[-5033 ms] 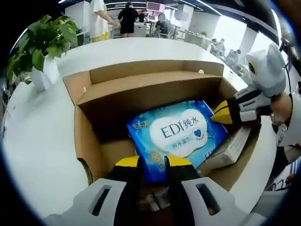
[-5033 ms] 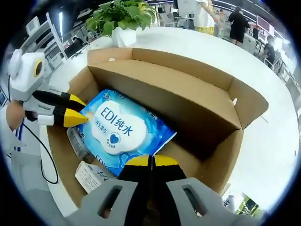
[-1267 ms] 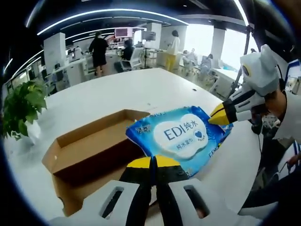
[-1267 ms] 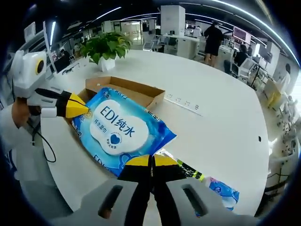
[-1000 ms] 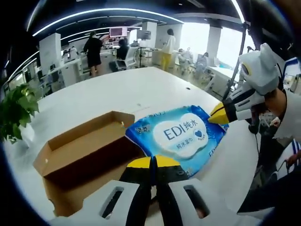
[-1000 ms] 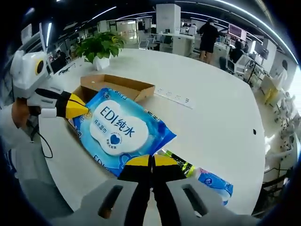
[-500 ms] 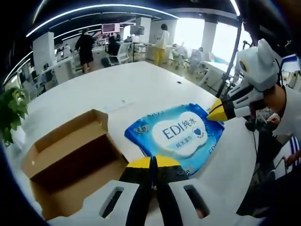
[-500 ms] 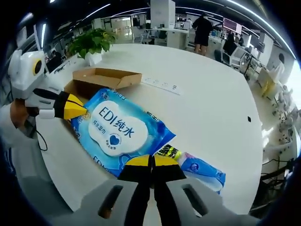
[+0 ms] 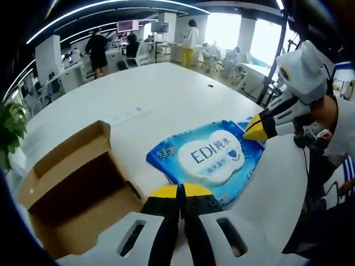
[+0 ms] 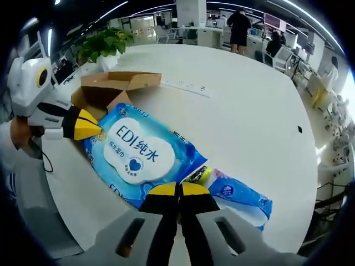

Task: Operate the shoe box by opening the lid, removing the specified soft item, and placing it in the target area until the item is outside and the box remains undamaged.

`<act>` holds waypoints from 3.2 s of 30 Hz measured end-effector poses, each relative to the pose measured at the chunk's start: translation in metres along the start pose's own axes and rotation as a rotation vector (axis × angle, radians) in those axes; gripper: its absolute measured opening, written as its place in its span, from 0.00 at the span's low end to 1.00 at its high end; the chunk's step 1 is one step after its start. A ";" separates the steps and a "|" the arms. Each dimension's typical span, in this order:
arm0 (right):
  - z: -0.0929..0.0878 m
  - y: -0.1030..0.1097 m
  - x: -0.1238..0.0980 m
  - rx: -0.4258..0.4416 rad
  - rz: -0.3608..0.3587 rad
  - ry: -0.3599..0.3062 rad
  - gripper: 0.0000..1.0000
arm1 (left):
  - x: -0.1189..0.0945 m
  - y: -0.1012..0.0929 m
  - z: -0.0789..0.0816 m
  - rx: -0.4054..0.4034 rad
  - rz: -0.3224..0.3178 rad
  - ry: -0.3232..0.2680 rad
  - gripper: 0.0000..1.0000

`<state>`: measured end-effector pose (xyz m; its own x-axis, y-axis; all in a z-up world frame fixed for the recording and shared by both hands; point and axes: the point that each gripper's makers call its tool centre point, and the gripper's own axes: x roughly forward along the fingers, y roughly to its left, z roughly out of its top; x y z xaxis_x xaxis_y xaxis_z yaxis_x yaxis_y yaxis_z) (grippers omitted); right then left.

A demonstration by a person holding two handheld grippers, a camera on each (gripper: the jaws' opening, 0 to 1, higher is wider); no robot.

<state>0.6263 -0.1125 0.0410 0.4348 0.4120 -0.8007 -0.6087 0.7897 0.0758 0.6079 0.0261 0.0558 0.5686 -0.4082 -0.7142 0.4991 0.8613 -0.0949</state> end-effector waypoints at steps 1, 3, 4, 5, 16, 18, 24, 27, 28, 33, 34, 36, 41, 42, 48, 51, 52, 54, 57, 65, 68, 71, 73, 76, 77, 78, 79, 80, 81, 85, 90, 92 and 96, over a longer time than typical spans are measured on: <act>-0.001 -0.001 0.001 0.000 0.002 0.002 0.00 | 0.002 0.000 0.000 0.003 0.001 0.004 0.00; -0.004 -0.003 0.005 0.002 0.006 0.008 0.00 | 0.006 -0.001 -0.001 0.012 0.003 0.015 0.00; -0.005 -0.004 0.006 0.002 0.008 0.010 0.00 | 0.008 -0.001 -0.002 0.012 0.003 0.019 0.00; -0.006 -0.004 0.008 0.005 0.012 0.012 0.00 | 0.010 -0.001 -0.003 0.015 0.007 0.026 0.00; -0.016 0.002 0.025 -0.077 0.020 0.066 0.00 | 0.024 0.002 -0.018 0.046 0.034 0.101 0.00; -0.017 0.002 0.027 -0.083 0.017 0.070 0.00 | 0.027 0.001 -0.021 0.049 0.035 0.113 0.00; -0.016 -0.003 0.031 -0.069 0.015 0.070 0.00 | 0.033 0.001 -0.026 0.058 0.041 0.133 0.00; -0.016 -0.004 0.032 -0.065 0.011 0.071 0.00 | 0.037 0.002 -0.030 0.062 0.043 0.145 0.00; -0.017 -0.004 0.033 -0.065 0.009 0.074 0.00 | 0.036 0.002 -0.029 0.064 0.045 0.143 0.00; -0.020 -0.006 0.034 -0.059 0.003 0.076 0.00 | 0.038 0.001 -0.024 0.099 0.051 0.129 0.00; -0.021 -0.007 0.034 -0.056 0.002 0.077 0.00 | 0.040 0.003 -0.023 0.107 0.053 0.132 0.00; -0.021 -0.009 0.034 -0.057 -0.001 0.078 0.00 | 0.041 0.001 -0.024 0.112 0.049 0.136 0.00; -0.024 -0.012 0.034 -0.045 0.000 0.079 0.00 | 0.048 -0.001 -0.028 0.131 0.047 0.167 0.00; -0.023 -0.012 0.034 -0.044 0.001 0.078 0.00 | 0.048 -0.001 -0.029 0.150 0.052 0.180 0.00; -0.022 -0.013 0.036 -0.040 0.004 0.084 0.00 | 0.051 0.000 -0.031 0.166 0.052 0.241 0.00; -0.022 -0.013 0.037 -0.036 0.005 0.091 0.00 | 0.053 0.000 -0.032 0.192 0.056 0.275 0.00; -0.022 -0.013 0.037 -0.034 0.006 0.092 0.00 | 0.053 0.000 -0.032 0.196 0.058 0.279 0.00; -0.023 -0.012 0.037 -0.027 0.009 0.100 0.00 | 0.053 -0.001 -0.035 0.198 0.056 0.296 0.00; -0.024 -0.012 0.036 -0.026 0.010 0.109 0.00 | 0.052 -0.001 -0.037 0.202 0.053 0.307 0.00; -0.026 -0.012 0.036 -0.032 0.009 0.118 0.01 | 0.052 0.000 -0.039 0.201 0.051 0.303 0.05; -0.027 -0.013 0.035 -0.028 0.006 0.115 0.02 | 0.051 -0.001 -0.038 0.185 0.044 0.293 0.07; -0.027 -0.014 0.034 -0.014 0.009 0.106 0.06 | 0.049 -0.005 -0.039 0.175 0.036 0.284 0.11; -0.027 -0.014 0.034 -0.013 0.012 0.097 0.08 | 0.048 -0.007 -0.039 0.167 0.032 0.277 0.14; -0.026 -0.015 0.032 -0.016 0.007 0.091 0.09 | 0.046 -0.010 -0.038 0.149 0.024 0.260 0.19; -0.025 -0.015 0.031 -0.013 0.007 0.088 0.09 | 0.045 -0.010 -0.037 0.144 0.022 0.254 0.20; -0.024 -0.016 0.030 -0.009 0.005 0.082 0.10 | 0.044 -0.011 -0.036 0.141 0.022 0.249 0.21; -0.023 -0.016 0.029 -0.007 0.004 0.078 0.10 | 0.043 -0.011 -0.036 0.145 0.022 0.245 0.21; -0.022 -0.017 0.027 -0.007 0.003 0.072 0.10 | 0.042 -0.011 -0.035 0.145 0.021 0.240 0.22; -0.021 -0.017 0.026 -0.008 0.001 0.068 0.11 | 0.041 -0.012 -0.035 0.138 0.017 0.234 0.23; -0.016 -0.017 0.021 -0.016 -0.005 0.048 0.14 | 0.036 -0.011 -0.028 0.119 0.010 0.192 0.25; -0.011 -0.015 0.017 -0.024 -0.007 0.027 0.15 | 0.033 -0.006 -0.020 0.112 0.003 0.149 0.26; -0.009 -0.014 0.016 -0.032 -0.006 0.016 0.16 | 0.032 -0.005 -0.018 0.101 -0.003 0.132 0.26; -0.006 -0.010 0.014 -0.035 0.000 0.000 0.19 | 0.028 -0.005 -0.017 0.076 -0.021 0.100 0.25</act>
<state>0.6343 -0.1173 0.0256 0.4345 0.4122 -0.8008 -0.6320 0.7730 0.0550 0.6106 0.0158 0.0244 0.4915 -0.3901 -0.7786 0.5602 0.8261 -0.0602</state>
